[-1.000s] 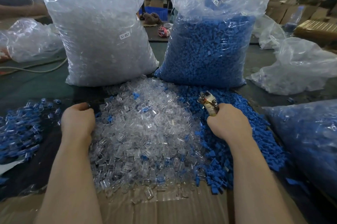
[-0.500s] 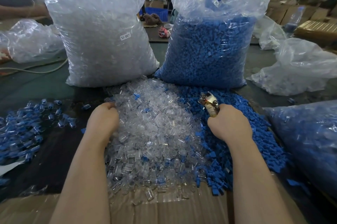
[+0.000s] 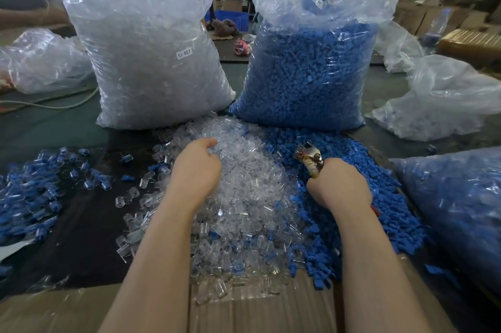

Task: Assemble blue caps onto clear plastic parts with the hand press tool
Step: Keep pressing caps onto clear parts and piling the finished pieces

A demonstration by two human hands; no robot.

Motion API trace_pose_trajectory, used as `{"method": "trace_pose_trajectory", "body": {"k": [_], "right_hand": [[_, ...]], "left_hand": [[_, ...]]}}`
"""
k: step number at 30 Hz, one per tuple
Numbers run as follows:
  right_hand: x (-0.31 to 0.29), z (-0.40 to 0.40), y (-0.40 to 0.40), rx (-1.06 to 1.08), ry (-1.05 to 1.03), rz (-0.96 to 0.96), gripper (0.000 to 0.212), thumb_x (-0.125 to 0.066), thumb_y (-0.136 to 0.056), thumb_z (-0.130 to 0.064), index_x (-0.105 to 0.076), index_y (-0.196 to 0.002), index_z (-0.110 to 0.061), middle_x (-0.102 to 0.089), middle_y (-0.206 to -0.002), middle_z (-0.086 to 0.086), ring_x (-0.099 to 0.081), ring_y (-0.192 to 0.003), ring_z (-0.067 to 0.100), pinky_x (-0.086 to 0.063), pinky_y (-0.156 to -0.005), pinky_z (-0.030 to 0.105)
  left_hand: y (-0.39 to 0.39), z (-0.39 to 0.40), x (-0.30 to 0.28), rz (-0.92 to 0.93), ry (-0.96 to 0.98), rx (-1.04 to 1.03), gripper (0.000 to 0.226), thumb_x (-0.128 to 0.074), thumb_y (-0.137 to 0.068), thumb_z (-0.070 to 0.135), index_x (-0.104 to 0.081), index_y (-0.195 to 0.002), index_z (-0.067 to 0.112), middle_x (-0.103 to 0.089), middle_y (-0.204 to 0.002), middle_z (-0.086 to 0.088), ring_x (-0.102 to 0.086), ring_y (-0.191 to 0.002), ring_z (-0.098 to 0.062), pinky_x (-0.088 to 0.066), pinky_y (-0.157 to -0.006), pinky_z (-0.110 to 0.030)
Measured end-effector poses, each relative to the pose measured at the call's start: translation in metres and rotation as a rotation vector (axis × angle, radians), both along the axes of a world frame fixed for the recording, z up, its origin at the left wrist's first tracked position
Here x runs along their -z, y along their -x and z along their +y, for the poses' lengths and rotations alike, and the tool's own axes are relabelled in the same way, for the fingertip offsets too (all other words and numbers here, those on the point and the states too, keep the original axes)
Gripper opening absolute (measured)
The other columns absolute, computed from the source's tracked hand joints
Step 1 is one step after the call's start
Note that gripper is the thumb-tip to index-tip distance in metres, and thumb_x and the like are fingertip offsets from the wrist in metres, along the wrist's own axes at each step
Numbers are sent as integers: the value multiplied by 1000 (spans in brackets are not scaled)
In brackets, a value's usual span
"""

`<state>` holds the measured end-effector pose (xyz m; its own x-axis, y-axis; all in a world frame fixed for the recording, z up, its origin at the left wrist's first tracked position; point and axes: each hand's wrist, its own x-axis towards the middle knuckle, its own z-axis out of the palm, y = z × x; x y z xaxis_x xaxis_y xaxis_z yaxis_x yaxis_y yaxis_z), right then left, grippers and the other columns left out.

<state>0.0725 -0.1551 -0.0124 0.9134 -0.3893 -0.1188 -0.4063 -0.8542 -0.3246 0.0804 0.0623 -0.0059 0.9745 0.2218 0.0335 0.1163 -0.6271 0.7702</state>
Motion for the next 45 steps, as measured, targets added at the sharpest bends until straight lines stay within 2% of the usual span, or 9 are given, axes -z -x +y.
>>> {"method": "trace_pose_trajectory", "body": {"k": [3,6,8,14,25,27,30,38,45], "right_hand": [[0,0,0,-3,-4,3,22,-60,-88,-26,-44,-77,-16,-53,-76,5,-48,-63,21,-33,-52,29],[-2,-1,0,10,-10,5,21,-60,-89,-27,-44,-78,-16,-53,-78,5,-49,-64,21,-33,-51,29],[-2,-1,1,18,-17,-14,20,-60,-87,-24,-45,-78,-15,-53,-77,5,-49,-63,21,-32,-51,29],[-2,-1,3,46,-18,-51,18,-61,-85,-20,-47,-74,-14,-53,-73,5,-47,-61,20,-30,-48,27],[0,4,2,25,2,-10,16,-63,-83,-20,-51,-74,-13,-55,-71,5,-50,-60,22,-35,-52,28],[0,4,2,18,10,-11,17,-63,-83,-20,-51,-73,-13,-55,-70,5,-50,-60,21,-33,-49,27],[0,4,1,16,11,-4,17,-63,-84,-21,-50,-75,-14,-55,-72,5,-50,-61,21,-33,-49,27],[2,3,0,15,-19,-29,22,-62,-87,-26,-49,-74,-14,-55,-72,5,-49,-61,21,-31,-50,28],[1,1,-1,16,-28,-74,16,-61,-86,-24,-48,-80,-17,-52,-75,3,-46,-62,20,-29,-50,28]], "left_hand": [[3,-1,-5,-34,25,9,42,-39,-97,8,-57,-131,24,-68,-110,-9,-43,-33,1,-34,-35,-15],[3,14,-14,-11,-250,-84,39,-42,-96,14,-57,-131,22,-60,-123,-14,-64,-90,-20,-53,-77,-36],[2,28,-17,91,-454,-206,40,-42,-95,17,-52,-134,17,-47,-135,-21,-45,-121,-39,-37,-100,-48],[1,51,1,354,-424,-320,48,-37,-100,27,-38,-142,2,-32,-147,-27,-30,-134,-43,-27,-108,-51],[-4,41,10,242,-259,-167,42,-44,-94,18,-51,-135,20,-46,-134,-23,-48,-115,-41,-43,-98,-45],[-3,37,7,147,-137,-140,34,-46,-91,15,-58,-122,21,-59,-117,-15,-61,-93,-31,-53,-78,-41],[-2,22,3,59,-55,-112,29,-48,-90,7,-61,-113,20,-63,-98,-2,-58,-66,-14,-38,-49,-26],[3,-8,-2,2,61,80,50,-46,-87,-9,-62,-125,19,-59,-129,-8,-42,-33,0,-33,-34,-13],[2,-8,-1,-75,33,219,54,-55,-84,-10,-65,-119,30,-66,-112,14,-60,-101,3,-43,-65,-6]]}}
